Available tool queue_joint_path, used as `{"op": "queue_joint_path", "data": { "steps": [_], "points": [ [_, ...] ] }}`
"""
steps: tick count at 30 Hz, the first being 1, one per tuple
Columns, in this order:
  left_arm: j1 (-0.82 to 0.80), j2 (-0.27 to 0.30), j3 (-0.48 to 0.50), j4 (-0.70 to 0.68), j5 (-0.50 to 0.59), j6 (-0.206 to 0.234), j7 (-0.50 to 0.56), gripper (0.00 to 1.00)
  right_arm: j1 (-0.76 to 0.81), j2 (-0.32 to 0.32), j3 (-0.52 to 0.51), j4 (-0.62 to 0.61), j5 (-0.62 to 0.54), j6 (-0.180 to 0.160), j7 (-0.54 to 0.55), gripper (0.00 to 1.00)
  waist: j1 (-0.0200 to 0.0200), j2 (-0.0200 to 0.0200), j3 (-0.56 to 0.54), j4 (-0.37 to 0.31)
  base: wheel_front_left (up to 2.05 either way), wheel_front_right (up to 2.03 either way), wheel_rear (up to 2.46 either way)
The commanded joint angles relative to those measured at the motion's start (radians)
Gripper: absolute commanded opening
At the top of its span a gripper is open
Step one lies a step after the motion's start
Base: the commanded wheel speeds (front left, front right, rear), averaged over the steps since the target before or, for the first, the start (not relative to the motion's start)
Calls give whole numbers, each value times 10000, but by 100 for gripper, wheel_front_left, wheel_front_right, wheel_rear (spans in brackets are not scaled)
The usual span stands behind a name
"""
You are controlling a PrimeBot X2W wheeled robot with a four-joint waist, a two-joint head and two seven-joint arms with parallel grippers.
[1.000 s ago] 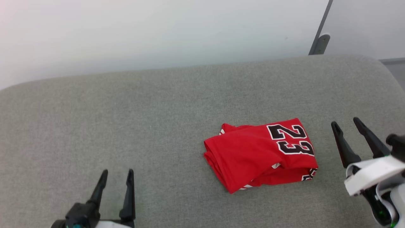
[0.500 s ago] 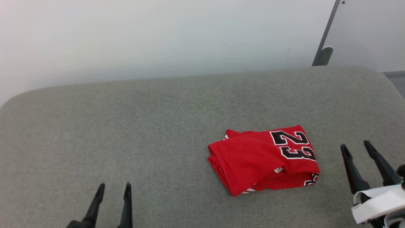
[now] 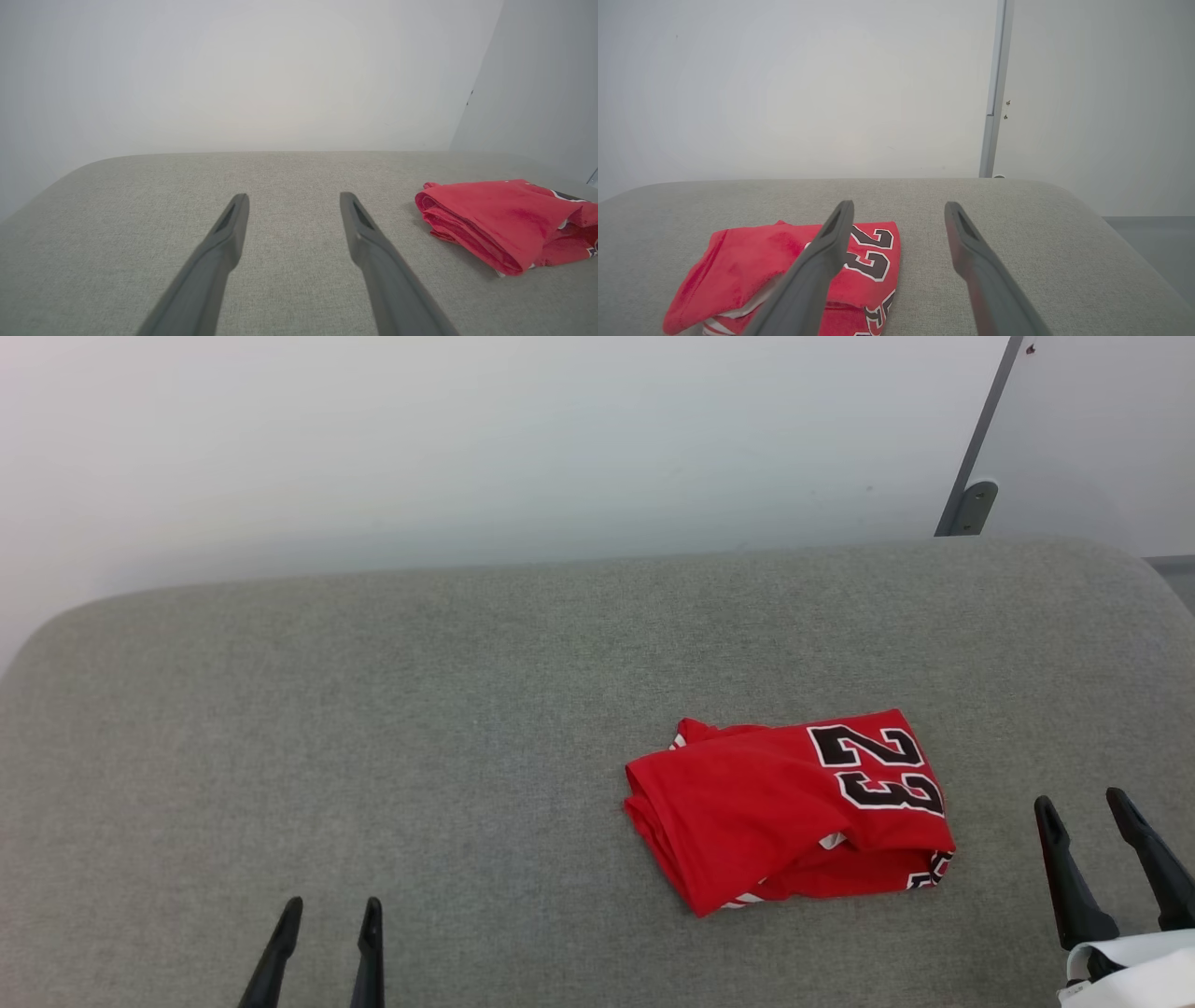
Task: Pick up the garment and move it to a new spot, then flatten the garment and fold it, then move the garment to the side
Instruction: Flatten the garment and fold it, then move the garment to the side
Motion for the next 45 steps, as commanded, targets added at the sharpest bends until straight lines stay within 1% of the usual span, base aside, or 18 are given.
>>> {"op": "queue_joint_path", "data": {
  "steps": [1, 13, 16, 18, 22, 27, 30, 32, 36, 40, 45],
  "points": [
    [54, 12, 22, -32, -21, -20, 4, 100, 59, 10, -29, -35, -40, -12, -44, 100, 0, 0, -4, 7, 0, 0, 0],
    [-46, -1, 41, -73, -53, -20, 4, 100, -24, 129, -6, -91, -76, -12, -44, 100, 0, 0, 107, 15, 0, 0, 0],
    [-178, -38, 17, -76, -19, -20, 4, 100, -342, 15, 110, -2, 10, -12, 110, 100, 0, 0, 270, 8, 0, 0, 0],
    [-335, -59, -21, -93, -5, -20, 4, 100, -654, -180, 221, 155, 92, -12, 506, 100, 0, 0, 454, 21, 0, 0, 0],
    [-824, -91, -318, 2, 68, -20, 4, 100, -1514, -742, 647, 834, 247, -12, 2067, 100, 0, 0, 923, 168, 0, 0, 0],
    [-1604, -122, -612, 135, 83, -20, 4, 100, -2837, -1631, 1516, 1507, 990, -12, 4247, 100, 0, 0, 1499, 428, 0, 0, 0],
    [-1973, -137, -700, 169, 59, -20, 4, 100, -3655, -2035, 1970, 1691, 1817, -13, 5605, 100, 0, 0, 1831, 543, 0, 0, 0],
    [-2215, -154, -783, 199, 50, -20, 4, 100, -4122, -2355, 2468, 1730, 2338, -13, 6742, 100, 0, 0, 2063, 614, 0, 0, 0],
    [-2646, -165, -984, 188, 81, -20, 4, 100, -4898, -2726, 3106, 1702, 3435, -13, 8550, 100, 0, 0, 2526, 759, 0, 0, 0],
    [-2994, -172, -1151, 239, 23, -20, 4, 100, -5365, -2955, 3778, 1810, 3942, -13, 9617, 100, 0, 0, 2918, 841, 0, 0, 0],
    [-3452, -176, -1343, 338, 120, -20, 4, 100, -5648, -2926, 4346, 2414, 4145, -14, 10195, 100, 0, 0, 3365, 889, 0, 0, 0]
  ]
}}
